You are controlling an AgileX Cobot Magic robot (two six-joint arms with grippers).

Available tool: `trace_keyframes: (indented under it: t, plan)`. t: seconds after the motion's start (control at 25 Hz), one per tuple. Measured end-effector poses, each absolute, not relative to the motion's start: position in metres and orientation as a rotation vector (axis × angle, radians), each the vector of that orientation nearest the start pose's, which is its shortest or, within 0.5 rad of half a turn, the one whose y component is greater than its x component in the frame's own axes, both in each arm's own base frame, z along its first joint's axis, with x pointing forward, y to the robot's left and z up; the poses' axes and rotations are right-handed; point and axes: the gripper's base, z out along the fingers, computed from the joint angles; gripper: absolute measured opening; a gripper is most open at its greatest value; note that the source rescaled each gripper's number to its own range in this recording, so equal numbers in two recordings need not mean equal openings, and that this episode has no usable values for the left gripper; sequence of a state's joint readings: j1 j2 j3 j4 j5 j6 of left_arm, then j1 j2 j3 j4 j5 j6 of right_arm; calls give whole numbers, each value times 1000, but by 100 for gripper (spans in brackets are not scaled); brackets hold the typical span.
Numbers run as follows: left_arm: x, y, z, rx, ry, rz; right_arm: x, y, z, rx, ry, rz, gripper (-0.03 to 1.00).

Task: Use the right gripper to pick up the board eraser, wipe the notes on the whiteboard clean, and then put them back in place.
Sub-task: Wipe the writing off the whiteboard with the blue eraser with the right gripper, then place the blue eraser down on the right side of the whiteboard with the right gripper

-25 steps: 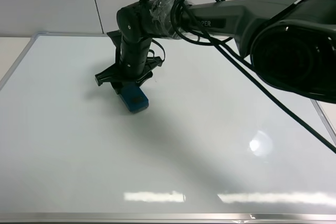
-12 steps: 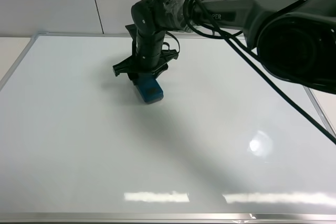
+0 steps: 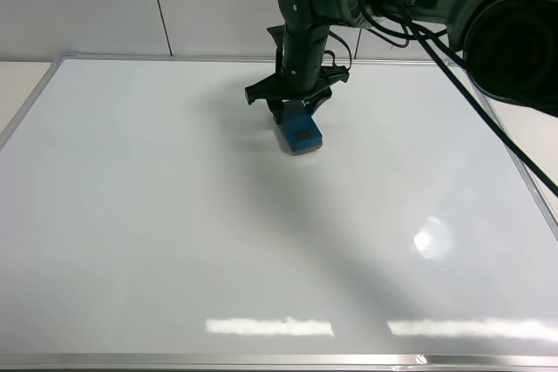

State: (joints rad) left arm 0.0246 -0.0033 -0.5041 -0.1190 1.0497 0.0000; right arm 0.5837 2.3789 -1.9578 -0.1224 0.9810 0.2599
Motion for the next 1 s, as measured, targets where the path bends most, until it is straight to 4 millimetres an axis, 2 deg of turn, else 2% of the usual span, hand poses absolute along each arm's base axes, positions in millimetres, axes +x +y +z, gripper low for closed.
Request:
trace_keyframes:
  t: [0.16,0.56,0.68,0.76,0.84,1.0]
  plan:
    - [-6,-10,280,-20,2022,-126,424,250,158,-548,2813,-21,1]
    - [-6,-10,280,-20,2022,-126,416,214,225,-626,2810,-56,1]
    - [-6,-10,280,-20,2022,-126,406,203,235,-628,2808,-59,1]
    - [-6,-10,280,-20,2022,-126,395,192,232,-618,2814,-59,1]
    - [-6,-10,280,-20,2022,-126,383,174,233,-582,2804,-39,1]
    - [-6,-10,280,-20,2022,-126,348,131,221,-473,2819,2,1]
